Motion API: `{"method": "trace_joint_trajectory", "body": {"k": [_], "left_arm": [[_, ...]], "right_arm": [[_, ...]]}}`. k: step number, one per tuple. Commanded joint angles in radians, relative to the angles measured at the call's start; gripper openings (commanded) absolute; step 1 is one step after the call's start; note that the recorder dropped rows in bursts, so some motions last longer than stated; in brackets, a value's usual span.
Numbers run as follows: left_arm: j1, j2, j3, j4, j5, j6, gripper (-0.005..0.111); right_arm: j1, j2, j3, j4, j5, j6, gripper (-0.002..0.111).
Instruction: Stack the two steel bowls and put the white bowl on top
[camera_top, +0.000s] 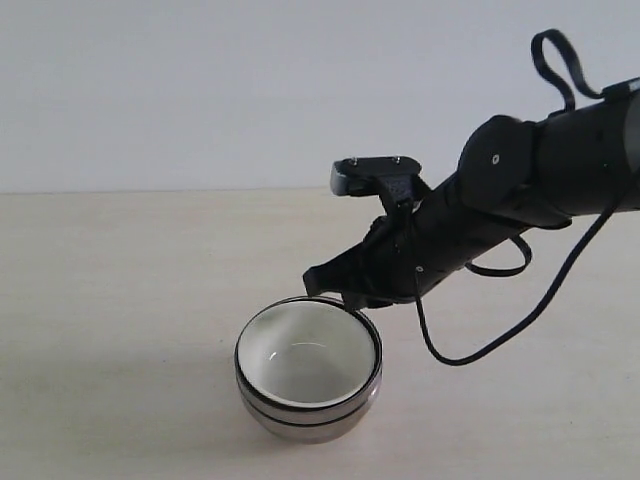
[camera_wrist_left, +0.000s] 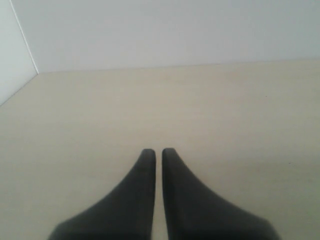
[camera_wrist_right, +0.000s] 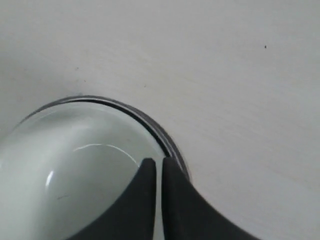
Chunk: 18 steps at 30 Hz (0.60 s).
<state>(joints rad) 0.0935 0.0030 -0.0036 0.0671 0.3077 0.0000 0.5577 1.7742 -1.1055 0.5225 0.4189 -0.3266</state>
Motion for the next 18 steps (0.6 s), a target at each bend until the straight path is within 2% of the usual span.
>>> {"method": "trace_joint_trajectory", "body": {"k": [1, 4, 9, 18], "left_arm": [[0.004, -0.003, 0.004, -0.005, 0.000, -0.008, 0.004], [0.004, -0.003, 0.004, -0.005, 0.000, -0.008, 0.004], [0.004, -0.003, 0.004, -0.005, 0.000, -0.008, 0.004], [0.004, -0.003, 0.004, -0.005, 0.000, -0.008, 0.004]], "right_arm": [[0.026, -0.089, -0.006, 0.017, 0.032, -0.008, 0.000], [0.132, -0.098, -0.006, 0.021, 0.018, -0.024, 0.000], [0.265, -0.047, -0.006, 0.027, -0.114, -0.020, 0.000], [0.288, 0.054, -0.006, 0.031, -0.161, -0.013, 0.000]]}}
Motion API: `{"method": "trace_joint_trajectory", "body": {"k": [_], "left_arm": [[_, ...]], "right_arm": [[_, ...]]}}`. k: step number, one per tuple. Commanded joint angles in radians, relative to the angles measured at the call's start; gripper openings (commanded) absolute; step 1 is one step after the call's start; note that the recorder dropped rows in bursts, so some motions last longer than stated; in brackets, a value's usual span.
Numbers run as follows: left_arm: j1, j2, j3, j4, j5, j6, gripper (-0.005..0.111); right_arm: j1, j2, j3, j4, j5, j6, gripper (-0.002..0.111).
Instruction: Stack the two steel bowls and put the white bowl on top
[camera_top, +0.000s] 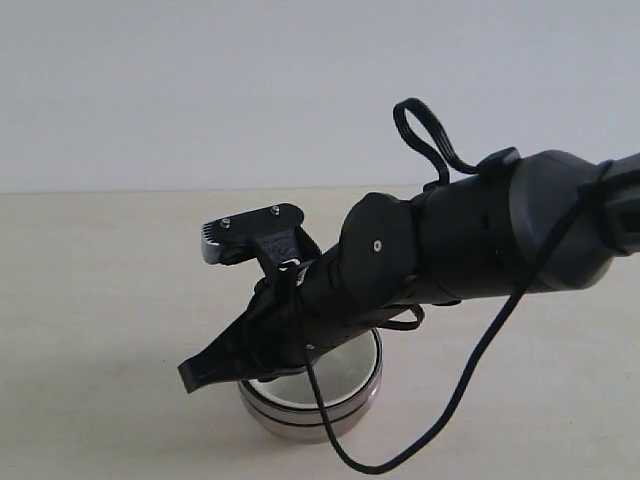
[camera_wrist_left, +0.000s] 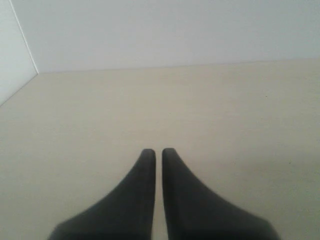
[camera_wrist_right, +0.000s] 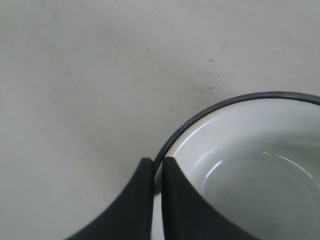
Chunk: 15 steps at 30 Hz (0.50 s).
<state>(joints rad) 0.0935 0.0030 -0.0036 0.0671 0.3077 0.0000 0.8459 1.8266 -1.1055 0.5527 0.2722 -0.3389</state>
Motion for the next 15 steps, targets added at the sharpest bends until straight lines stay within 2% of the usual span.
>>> {"method": "trace_joint_trajectory", "body": {"k": [1, 15], "left_arm": [[0.004, -0.003, 0.004, -0.005, 0.000, -0.008, 0.004], [0.004, -0.003, 0.004, -0.005, 0.000, -0.008, 0.004]], "right_arm": [[0.000, 0.000, -0.006, 0.001, -0.014, -0.001, 0.000], [-0.016, -0.068, -0.027, -0.036, 0.016, -0.010, 0.000]]}}
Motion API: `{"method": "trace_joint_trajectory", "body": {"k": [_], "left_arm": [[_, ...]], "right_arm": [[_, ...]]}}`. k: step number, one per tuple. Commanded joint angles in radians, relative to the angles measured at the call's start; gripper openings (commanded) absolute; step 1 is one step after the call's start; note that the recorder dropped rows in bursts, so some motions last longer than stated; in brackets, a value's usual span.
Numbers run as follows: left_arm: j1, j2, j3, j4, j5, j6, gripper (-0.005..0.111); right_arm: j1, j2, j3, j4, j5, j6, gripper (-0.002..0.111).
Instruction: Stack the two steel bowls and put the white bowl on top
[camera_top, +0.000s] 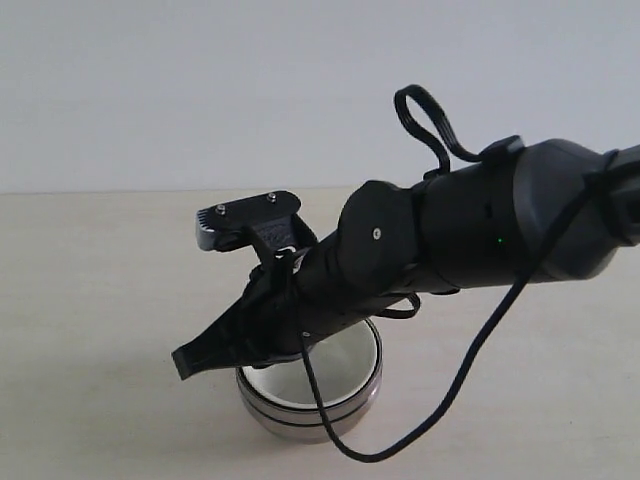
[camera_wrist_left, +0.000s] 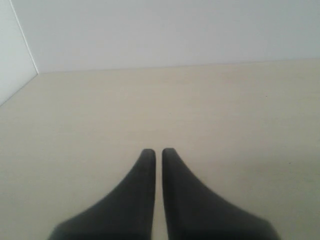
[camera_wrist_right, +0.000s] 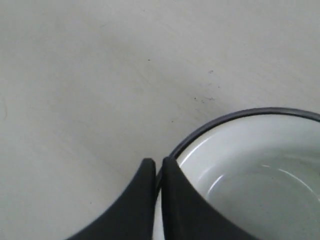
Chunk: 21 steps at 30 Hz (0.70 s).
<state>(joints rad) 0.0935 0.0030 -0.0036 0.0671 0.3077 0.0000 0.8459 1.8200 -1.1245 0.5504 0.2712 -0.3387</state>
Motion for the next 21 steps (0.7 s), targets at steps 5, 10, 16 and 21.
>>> {"method": "trace_joint_trajectory", "body": {"k": [5, 10, 16, 21], "left_arm": [[0.004, -0.003, 0.004, -0.005, 0.000, -0.008, 0.004], [0.004, -0.003, 0.004, -0.005, 0.000, -0.008, 0.004], [0.004, -0.003, 0.004, -0.005, 0.000, -0.008, 0.004], [0.004, -0.003, 0.004, -0.005, 0.000, -0.008, 0.004]], "right_arm": [[-0.154, -0.114, -0.008, -0.048, 0.189, 0.014, 0.000], [-0.247, -0.121, -0.002, -0.080, 0.296, 0.025, 0.000], [-0.247, -0.121, 0.093, -0.082, 0.282, 0.025, 0.000], [-0.247, -0.121, 0.128, -0.082, 0.273, 0.015, 0.000]]}}
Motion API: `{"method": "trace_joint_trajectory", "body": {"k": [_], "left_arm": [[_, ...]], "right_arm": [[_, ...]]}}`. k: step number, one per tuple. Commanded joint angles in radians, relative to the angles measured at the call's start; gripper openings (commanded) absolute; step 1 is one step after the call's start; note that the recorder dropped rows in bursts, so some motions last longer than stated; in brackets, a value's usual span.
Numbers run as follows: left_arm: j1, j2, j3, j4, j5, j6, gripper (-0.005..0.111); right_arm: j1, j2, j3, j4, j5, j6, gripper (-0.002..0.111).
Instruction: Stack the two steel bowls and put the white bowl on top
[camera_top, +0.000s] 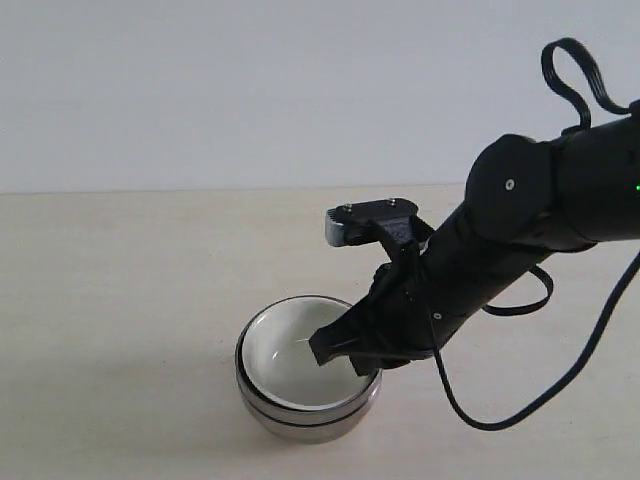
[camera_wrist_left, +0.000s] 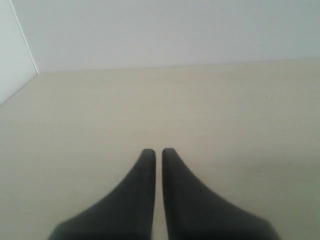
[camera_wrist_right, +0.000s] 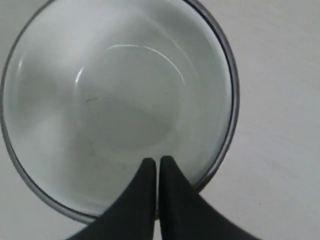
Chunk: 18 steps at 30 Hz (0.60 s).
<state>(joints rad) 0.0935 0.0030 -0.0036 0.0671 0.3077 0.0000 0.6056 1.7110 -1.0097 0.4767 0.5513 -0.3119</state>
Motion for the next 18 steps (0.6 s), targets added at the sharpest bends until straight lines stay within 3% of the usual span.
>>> {"method": "trace_joint_trajectory", "body": {"k": [1, 12, 18], "left_arm": [[0.004, -0.003, 0.004, -0.005, 0.000, -0.008, 0.004], [0.004, -0.003, 0.004, -0.005, 0.000, -0.008, 0.004], [0.004, -0.003, 0.004, -0.005, 0.000, -0.008, 0.004]], "right_arm": [[-0.007, -0.013, 0.013, -0.008, -0.009, -0.012, 0.000], [-0.003, -0.135, 0.011, 0.013, -0.045, -0.014, 0.000], [0.083, -0.176, 0.011, 0.034, -0.148, -0.018, 0.000]]}}
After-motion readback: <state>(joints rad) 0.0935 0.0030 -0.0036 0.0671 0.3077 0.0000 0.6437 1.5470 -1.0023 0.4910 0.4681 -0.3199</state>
